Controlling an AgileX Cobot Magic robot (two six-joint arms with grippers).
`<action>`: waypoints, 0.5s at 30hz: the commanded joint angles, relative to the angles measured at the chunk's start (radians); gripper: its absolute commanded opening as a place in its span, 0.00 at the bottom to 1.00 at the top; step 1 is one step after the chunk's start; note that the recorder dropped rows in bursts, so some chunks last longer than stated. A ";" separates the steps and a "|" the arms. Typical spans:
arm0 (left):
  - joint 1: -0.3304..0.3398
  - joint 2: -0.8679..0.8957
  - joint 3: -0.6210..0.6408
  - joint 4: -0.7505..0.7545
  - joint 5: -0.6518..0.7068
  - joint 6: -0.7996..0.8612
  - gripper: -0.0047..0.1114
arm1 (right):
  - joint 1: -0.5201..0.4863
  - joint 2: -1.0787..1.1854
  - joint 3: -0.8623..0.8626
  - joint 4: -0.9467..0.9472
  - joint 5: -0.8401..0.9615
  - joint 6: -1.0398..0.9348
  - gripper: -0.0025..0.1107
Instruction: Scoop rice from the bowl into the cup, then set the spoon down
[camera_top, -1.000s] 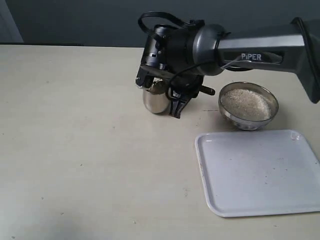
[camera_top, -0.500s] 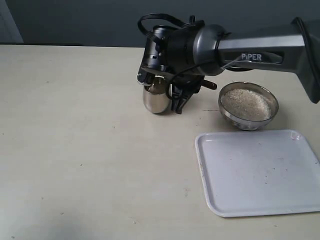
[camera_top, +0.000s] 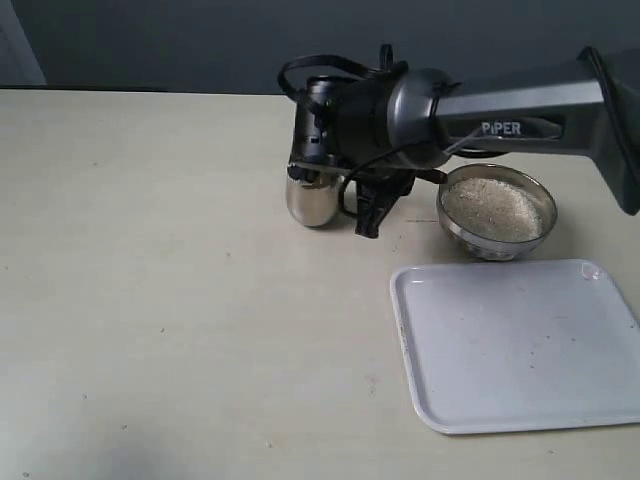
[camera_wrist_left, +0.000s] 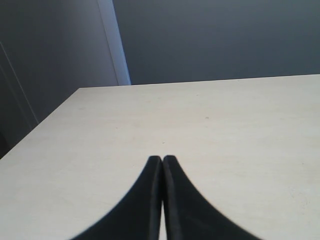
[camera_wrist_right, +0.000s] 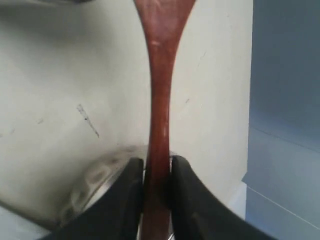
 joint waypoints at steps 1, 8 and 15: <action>-0.005 -0.004 -0.003 0.001 -0.011 -0.004 0.04 | 0.018 -0.006 0.019 -0.054 0.001 0.037 0.02; -0.005 -0.004 -0.003 0.001 -0.011 -0.004 0.04 | 0.027 -0.006 0.019 -0.091 0.006 0.066 0.02; -0.005 -0.004 -0.003 0.001 -0.011 -0.004 0.04 | 0.059 -0.006 0.091 -0.161 0.004 0.099 0.02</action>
